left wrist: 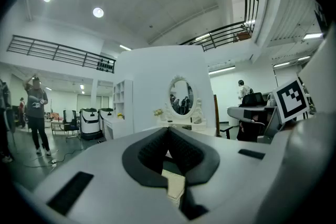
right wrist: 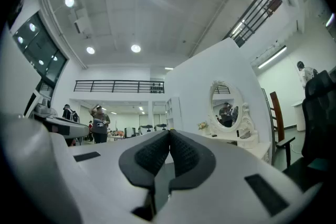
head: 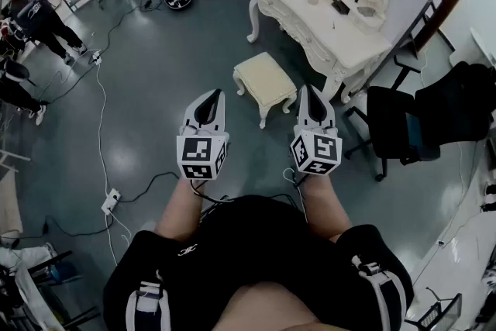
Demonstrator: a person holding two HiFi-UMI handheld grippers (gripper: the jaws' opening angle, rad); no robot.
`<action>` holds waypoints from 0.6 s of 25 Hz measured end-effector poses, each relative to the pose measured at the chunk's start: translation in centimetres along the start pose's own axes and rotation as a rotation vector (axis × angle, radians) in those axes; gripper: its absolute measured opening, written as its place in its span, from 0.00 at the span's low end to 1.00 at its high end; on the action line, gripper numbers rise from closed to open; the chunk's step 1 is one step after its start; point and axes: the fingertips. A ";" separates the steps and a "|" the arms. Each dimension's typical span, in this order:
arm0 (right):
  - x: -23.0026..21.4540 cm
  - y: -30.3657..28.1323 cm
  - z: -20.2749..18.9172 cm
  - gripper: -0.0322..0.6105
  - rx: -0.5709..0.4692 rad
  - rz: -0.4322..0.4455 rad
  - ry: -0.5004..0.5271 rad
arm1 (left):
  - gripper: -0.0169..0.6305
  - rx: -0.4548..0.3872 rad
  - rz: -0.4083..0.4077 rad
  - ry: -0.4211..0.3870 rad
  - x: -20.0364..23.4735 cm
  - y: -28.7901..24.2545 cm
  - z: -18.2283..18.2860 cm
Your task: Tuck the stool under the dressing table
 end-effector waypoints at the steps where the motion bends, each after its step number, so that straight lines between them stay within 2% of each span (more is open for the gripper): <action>1: -0.2 0.0 -0.1 0.07 0.002 -0.005 0.000 | 0.05 0.002 -0.003 -0.008 -0.3 -0.1 -0.1; 4: -0.3 0.1 -0.3 0.07 0.007 -0.010 -0.002 | 0.05 0.004 -0.006 -0.018 -0.7 -0.2 -0.2; 15: 2.6 -0.1 -1.5 0.07 0.025 0.000 0.019 | 0.05 0.009 -0.038 0.029 0.9 0.7 -1.8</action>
Point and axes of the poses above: the fingertips, and each gripper's own axes: y backward along the fingers, x to its left, z out of its top, and after that the axes turned 4 degrees about -y, right-handed
